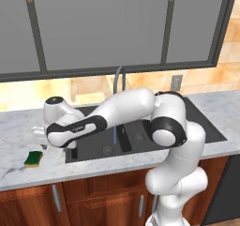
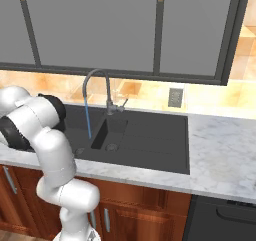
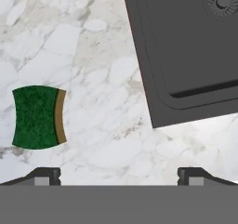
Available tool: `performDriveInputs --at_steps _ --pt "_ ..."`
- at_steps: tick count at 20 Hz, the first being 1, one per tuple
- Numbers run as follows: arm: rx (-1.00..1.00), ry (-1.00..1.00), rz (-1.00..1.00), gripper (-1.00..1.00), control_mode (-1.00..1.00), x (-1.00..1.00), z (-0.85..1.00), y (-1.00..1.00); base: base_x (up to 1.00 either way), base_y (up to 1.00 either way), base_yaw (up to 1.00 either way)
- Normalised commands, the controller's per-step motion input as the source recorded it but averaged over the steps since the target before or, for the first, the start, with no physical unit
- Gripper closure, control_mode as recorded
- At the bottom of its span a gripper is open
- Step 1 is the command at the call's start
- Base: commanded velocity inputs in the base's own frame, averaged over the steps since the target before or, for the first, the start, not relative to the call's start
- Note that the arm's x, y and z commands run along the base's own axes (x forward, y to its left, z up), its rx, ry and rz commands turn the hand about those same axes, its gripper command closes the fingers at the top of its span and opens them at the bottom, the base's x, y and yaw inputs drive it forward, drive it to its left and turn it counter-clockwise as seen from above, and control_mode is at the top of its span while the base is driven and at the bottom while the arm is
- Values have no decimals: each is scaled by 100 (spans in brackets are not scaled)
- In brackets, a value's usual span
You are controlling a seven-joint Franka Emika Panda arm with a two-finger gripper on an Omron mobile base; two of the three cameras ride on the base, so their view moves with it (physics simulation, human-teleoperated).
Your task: Soak the sponge with water for a few seconds and then drop it inside the sink.
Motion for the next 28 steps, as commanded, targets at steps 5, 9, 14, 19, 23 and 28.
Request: performDriveInputs --at_steps 5,9,14,19,23,28 --pt "-1 0 0 -100 -100 0 -11 27 0 0 0" --pt "-2 0 0 -100 -100 0 0 25 0 0 0" --pt "-5 4 0 -100 -100 5 0 24 0 0 0" --pt "-5 8 0 -100 -100 18 0 13 0 0 0" --pt "-3 5 0 -100 -100 26 -2 11 0 0 0" --pt "-1 0 0 -100 -100 29 -10 6 0 0 0"
